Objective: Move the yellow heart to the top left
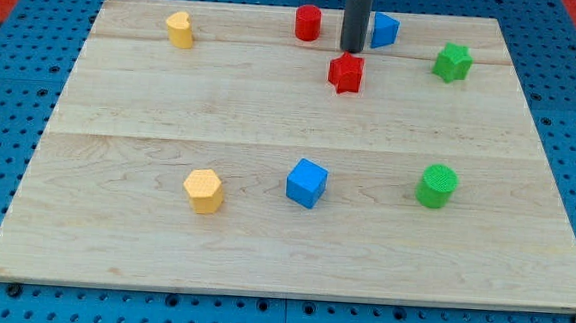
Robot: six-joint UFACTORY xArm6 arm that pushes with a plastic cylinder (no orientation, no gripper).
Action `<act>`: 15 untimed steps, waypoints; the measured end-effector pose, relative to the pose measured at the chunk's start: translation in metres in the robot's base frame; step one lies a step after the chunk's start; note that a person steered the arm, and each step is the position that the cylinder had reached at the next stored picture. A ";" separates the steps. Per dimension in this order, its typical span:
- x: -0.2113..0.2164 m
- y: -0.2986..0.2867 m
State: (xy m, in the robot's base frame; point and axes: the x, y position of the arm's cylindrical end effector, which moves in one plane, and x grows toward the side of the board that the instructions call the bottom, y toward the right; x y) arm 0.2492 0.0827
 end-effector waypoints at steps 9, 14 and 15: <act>0.032 -0.298; 0.053 -0.320; 0.043 -0.250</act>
State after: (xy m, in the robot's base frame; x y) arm 0.2921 -0.1668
